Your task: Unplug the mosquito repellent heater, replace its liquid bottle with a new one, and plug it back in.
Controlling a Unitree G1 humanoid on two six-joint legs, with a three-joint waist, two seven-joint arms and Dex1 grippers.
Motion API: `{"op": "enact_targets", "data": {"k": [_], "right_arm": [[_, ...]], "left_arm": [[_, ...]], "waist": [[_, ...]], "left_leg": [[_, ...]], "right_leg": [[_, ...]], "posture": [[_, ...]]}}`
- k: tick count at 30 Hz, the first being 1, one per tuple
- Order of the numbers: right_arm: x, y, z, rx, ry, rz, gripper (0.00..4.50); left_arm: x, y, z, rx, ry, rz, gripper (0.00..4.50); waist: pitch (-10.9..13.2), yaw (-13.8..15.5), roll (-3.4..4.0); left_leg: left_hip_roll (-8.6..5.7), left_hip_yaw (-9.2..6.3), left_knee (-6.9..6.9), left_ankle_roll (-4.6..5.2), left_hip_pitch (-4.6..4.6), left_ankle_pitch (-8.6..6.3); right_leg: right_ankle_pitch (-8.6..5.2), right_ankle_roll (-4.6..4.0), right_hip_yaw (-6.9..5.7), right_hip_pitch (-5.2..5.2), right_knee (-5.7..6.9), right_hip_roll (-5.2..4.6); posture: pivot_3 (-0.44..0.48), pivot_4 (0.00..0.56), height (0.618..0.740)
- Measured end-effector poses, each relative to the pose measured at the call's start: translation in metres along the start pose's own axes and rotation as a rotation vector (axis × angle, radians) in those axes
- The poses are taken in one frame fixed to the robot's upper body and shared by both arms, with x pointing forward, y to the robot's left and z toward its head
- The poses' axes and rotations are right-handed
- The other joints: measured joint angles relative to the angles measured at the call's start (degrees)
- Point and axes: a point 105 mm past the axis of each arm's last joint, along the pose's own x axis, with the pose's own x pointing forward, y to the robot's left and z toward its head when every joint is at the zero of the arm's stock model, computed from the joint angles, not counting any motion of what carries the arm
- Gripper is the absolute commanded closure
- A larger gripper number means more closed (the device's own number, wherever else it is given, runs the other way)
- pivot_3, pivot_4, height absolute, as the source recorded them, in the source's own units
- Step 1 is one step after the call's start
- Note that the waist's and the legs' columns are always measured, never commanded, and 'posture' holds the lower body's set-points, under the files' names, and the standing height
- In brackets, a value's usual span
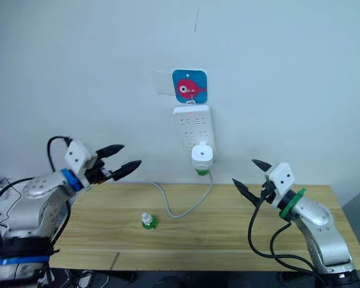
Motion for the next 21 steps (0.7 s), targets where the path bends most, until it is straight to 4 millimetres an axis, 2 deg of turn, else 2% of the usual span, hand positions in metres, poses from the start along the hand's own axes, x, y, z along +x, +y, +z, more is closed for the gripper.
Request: {"op": "enact_targets", "data": {"k": [3, 8, 10, 14, 21], "right_arm": [[0.009, 0.008, 0.021, -0.003, -0.052, 0.039, 0.05], [0.008, 0.015, 0.019, 0.018, -0.035, 0.048, 0.05], [0.007, 0.014, 0.017, 0.025, -0.023, 0.035, 0.05], [0.004, 0.016, 0.020, 0.021, -0.034, 0.025, 0.00], [0.001, 0.019, 0.025, 0.006, -0.048, 0.023, 0.00]], "left_arm": [[0.026, -0.007, 0.018, 0.015, -0.041, -0.084, 0.00], [0.049, -0.008, 0.017, -0.021, -0.045, -0.157, 0.00], [0.054, -0.008, 0.019, -0.038, -0.053, -0.193, 0.00], [0.058, -0.006, 0.021, -0.054, -0.057, -0.218, 0.86], [0.071, -0.013, 0.015, -0.084, -0.065, -0.253, 0.86]], "waist": [[0.54, -0.44, -0.17], [1.61, -1.64, -0.38], [2.13, -1.83, -0.49], [2.63, -1.58, -0.51], [2.98, -1.90, -0.58]], "left_leg": [[-0.01, 0.01, 0.01, -0.01, -0.01, 0.01], [0.00, 0.05, 0.01, -0.01, -0.07, 0.01], [0.00, -0.03, 0.04, -0.06, -0.09, 0.04], [-0.04, -0.09, 0.07, -0.09, -0.10, 0.06], [-0.05, -0.14, 0.11, -0.10, -0.14, 0.06]], "right_leg": [[0.00, 0.01, 0.00, 0.00, -0.01, -0.02], [0.00, 0.01, -0.02, -0.09, -0.02, -0.03], [0.00, 0.01, -0.07, -0.08, 0.01, -0.04], [0.02, 0.05, -0.12, -0.03, 0.01, -0.06], [0.02, 0.10, -0.18, -0.02, 0.00, -0.08]], "posture": [[-0.067, 0.132, 0.740], [-0.104, 0.144, 0.740], [-0.115, 0.147, 0.740], [-0.147, 0.154, 0.740], [-0.178, 0.159, 0.740]]}}
